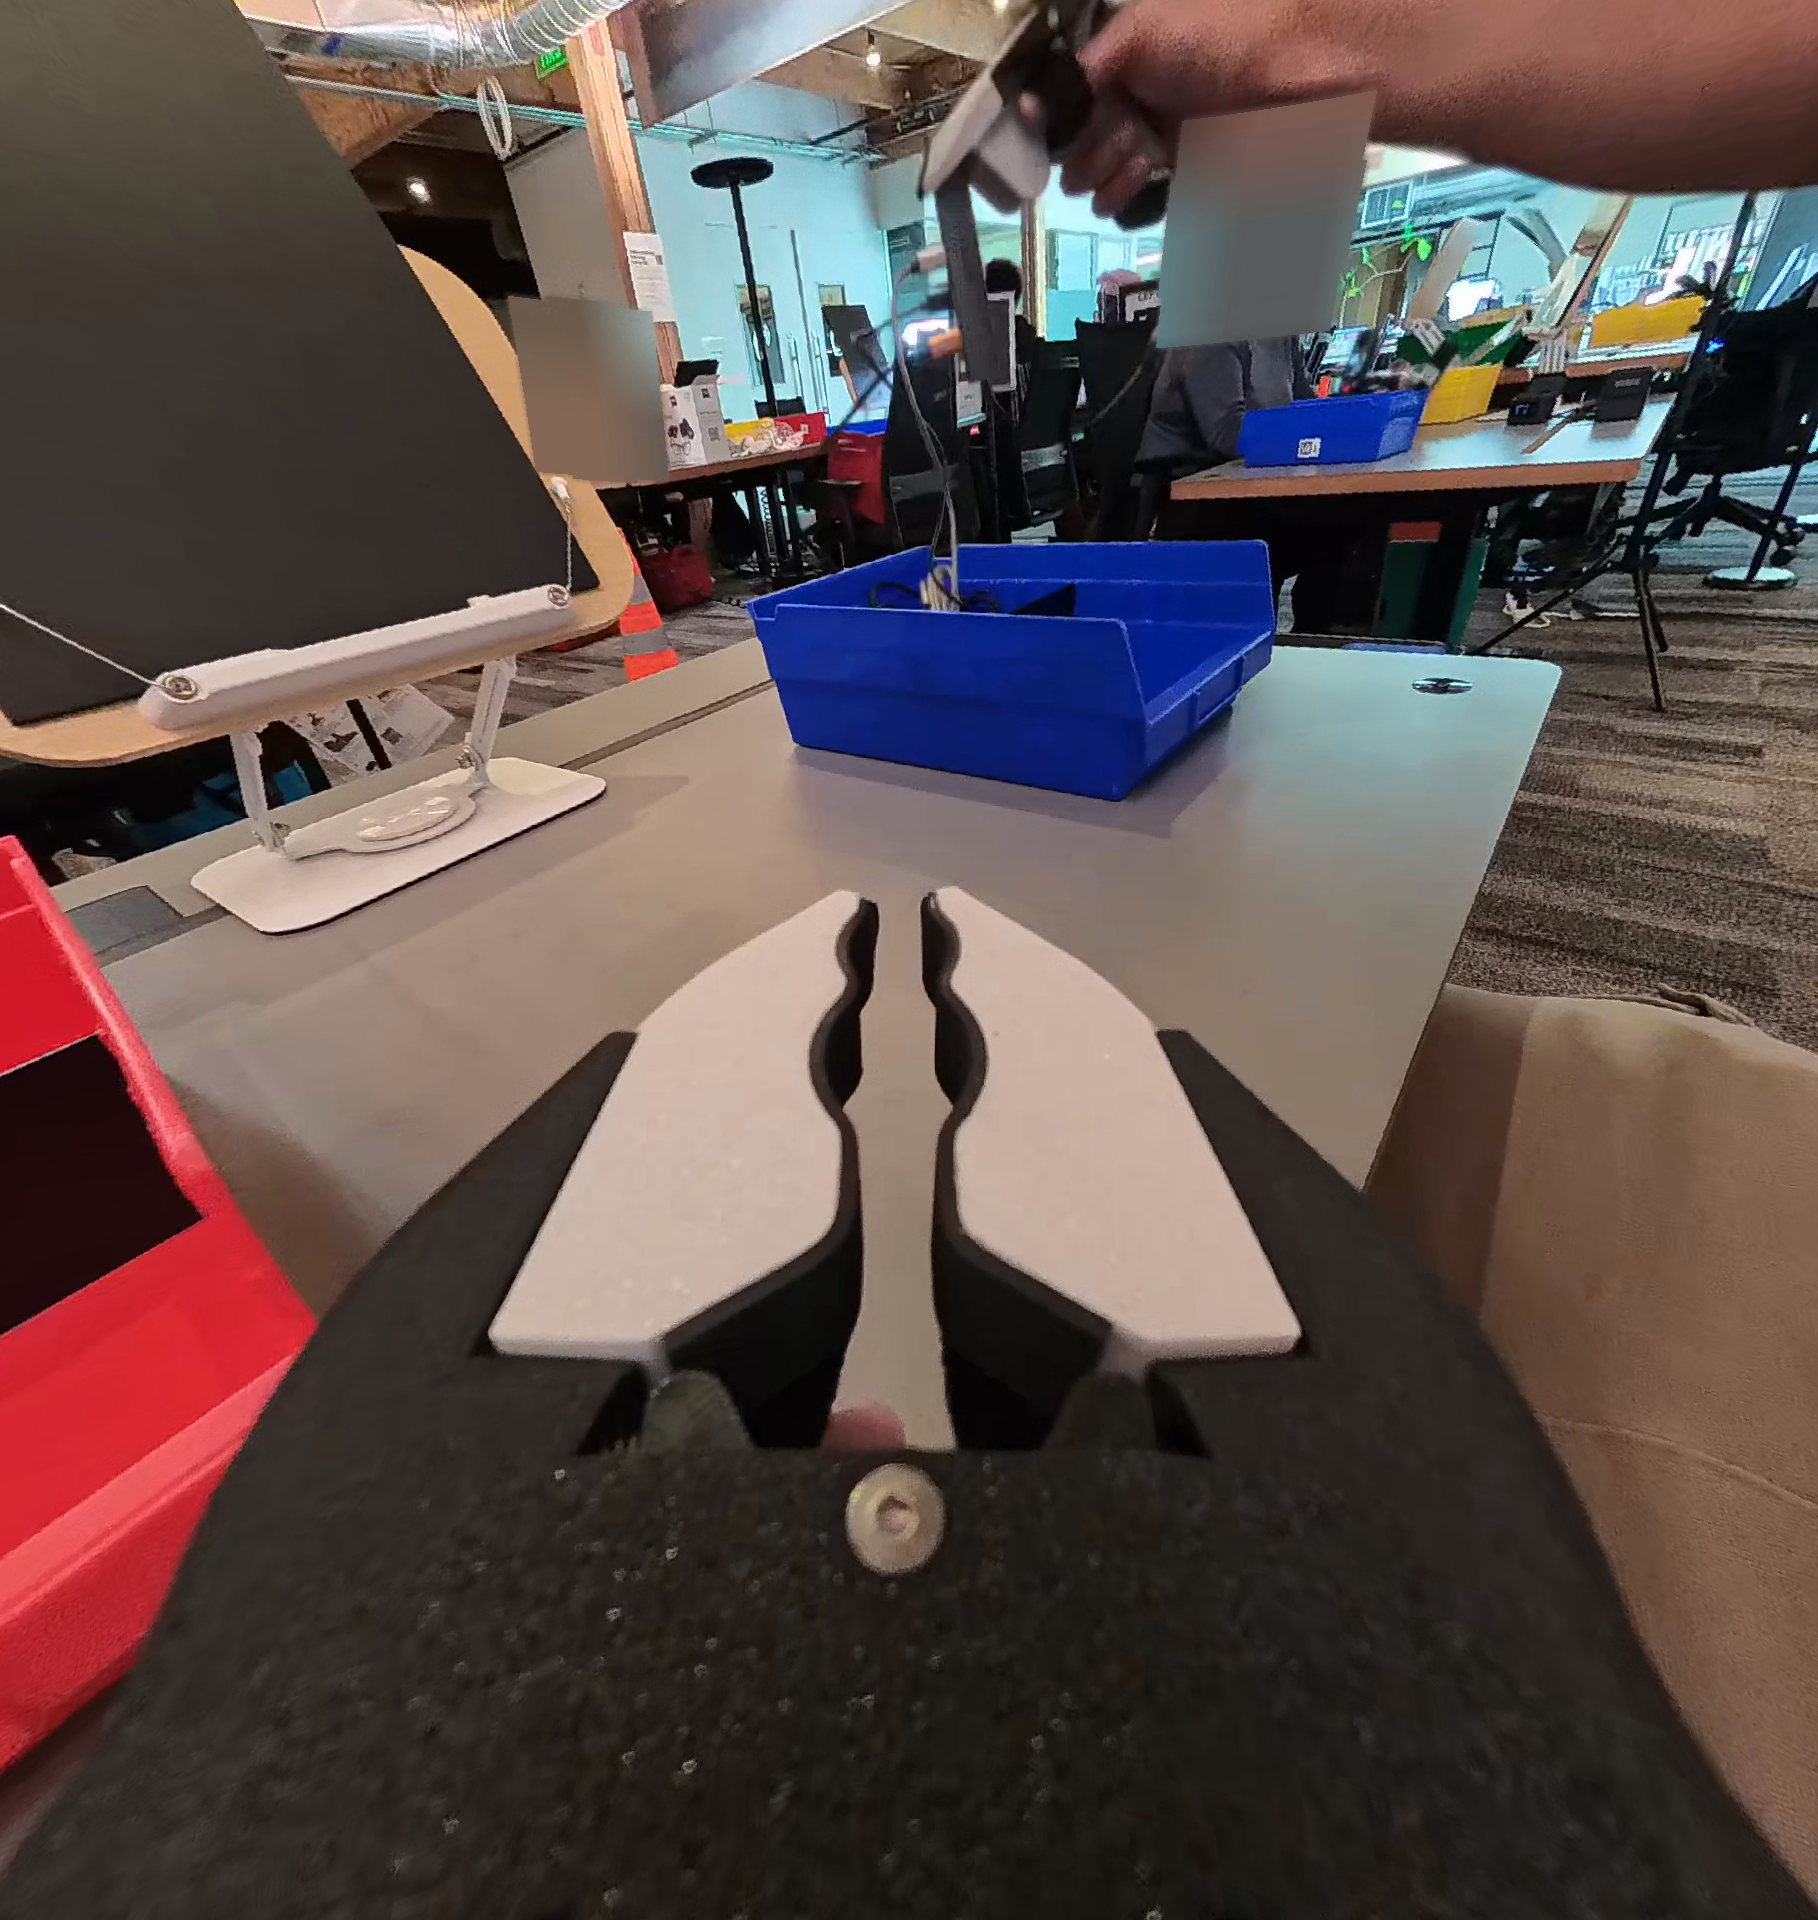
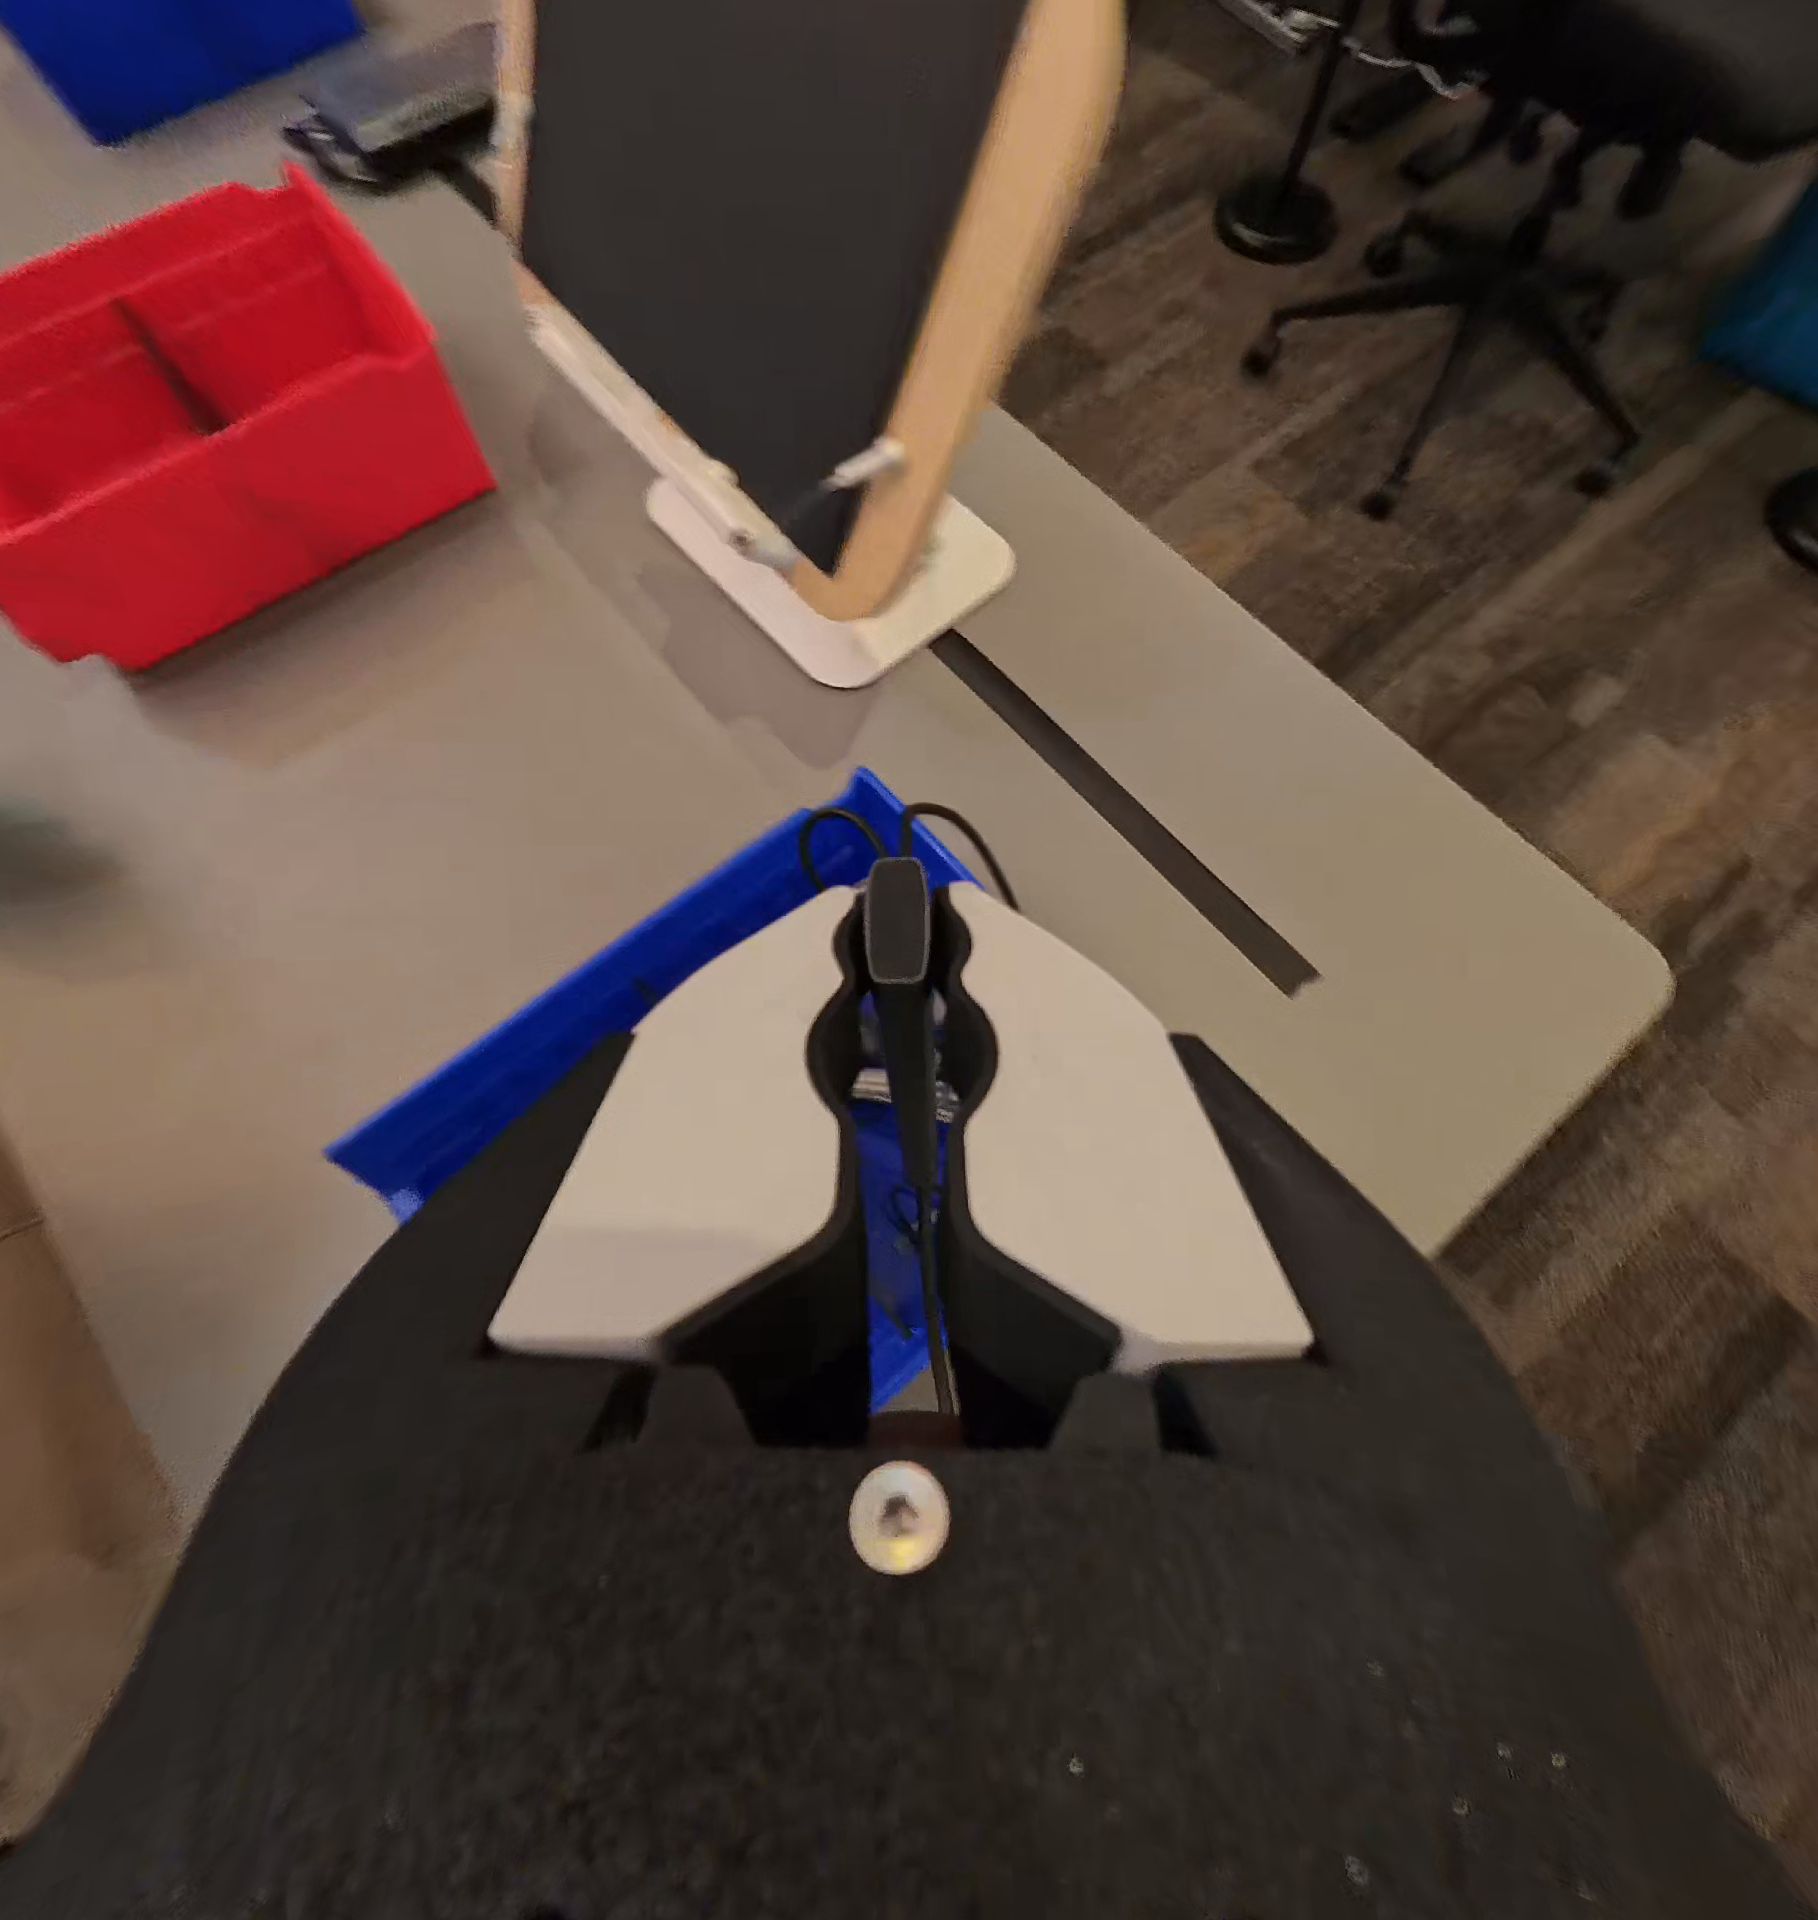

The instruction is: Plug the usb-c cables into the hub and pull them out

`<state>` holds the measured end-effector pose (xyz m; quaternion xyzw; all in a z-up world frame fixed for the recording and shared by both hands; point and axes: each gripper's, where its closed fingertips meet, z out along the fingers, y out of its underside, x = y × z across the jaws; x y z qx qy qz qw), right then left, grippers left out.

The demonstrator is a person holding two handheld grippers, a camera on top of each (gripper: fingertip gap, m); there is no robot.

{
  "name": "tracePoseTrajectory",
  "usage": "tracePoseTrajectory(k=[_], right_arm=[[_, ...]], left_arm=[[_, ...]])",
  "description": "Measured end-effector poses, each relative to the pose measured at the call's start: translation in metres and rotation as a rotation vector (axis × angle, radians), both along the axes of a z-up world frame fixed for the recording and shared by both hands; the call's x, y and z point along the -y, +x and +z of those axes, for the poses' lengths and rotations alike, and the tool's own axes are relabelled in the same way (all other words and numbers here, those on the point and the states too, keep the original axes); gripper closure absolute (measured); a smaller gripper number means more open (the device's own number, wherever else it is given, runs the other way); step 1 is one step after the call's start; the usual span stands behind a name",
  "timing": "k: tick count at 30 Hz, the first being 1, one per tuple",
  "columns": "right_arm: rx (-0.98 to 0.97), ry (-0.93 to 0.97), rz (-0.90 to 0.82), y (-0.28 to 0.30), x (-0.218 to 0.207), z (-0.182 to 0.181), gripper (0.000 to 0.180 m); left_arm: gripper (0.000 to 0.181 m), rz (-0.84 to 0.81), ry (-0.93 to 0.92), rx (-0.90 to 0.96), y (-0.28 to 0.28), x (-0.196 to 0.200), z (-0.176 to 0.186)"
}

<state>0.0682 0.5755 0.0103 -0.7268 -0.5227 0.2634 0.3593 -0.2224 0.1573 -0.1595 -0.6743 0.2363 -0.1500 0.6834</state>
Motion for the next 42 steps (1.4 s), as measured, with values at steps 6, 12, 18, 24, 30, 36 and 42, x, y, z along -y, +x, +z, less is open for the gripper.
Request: tracePoseTrajectory(k=[6,12,18,24,30,36,42], right_arm=[[-0.334,0.086,0.084,-0.04,0.011,0.074,0.17],[-0.527,0.074,0.061,-0.013,0.002,0.102,0.17],[-0.633,0.099,0.007,0.028,-0.002,0.125,0.17],[-0.386,0.088,-0.042,0.005,-0.015,0.066,0.17],[-0.339,0.013,-0.011,-0.051,-0.023,0.02,0.17],[-0.35,-0.115,-0.023,-0.088,-0.035,-0.049,0.17],[-0.106,-0.188,-0.057,-0.07,-0.047,-0.117,0.17]], left_arm=[[0.174,0.004,0.018,0.007,-0.001,0.0,0.004],[0.174,0.027,0.027,0.004,-0.009,0.004,0.005],[0.174,0.035,0.027,0.017,-0.013,0.007,0.006],[0.174,0.021,0.026,0.01,-0.008,0.006,0.006],[0.174,0.002,0.037,-0.027,0.001,0.003,0.005],[0.175,-0.011,0.038,-0.071,0.006,0.004,0.001],[0.175,-0.01,0.037,-0.127,0.006,0.008,-0.006]])
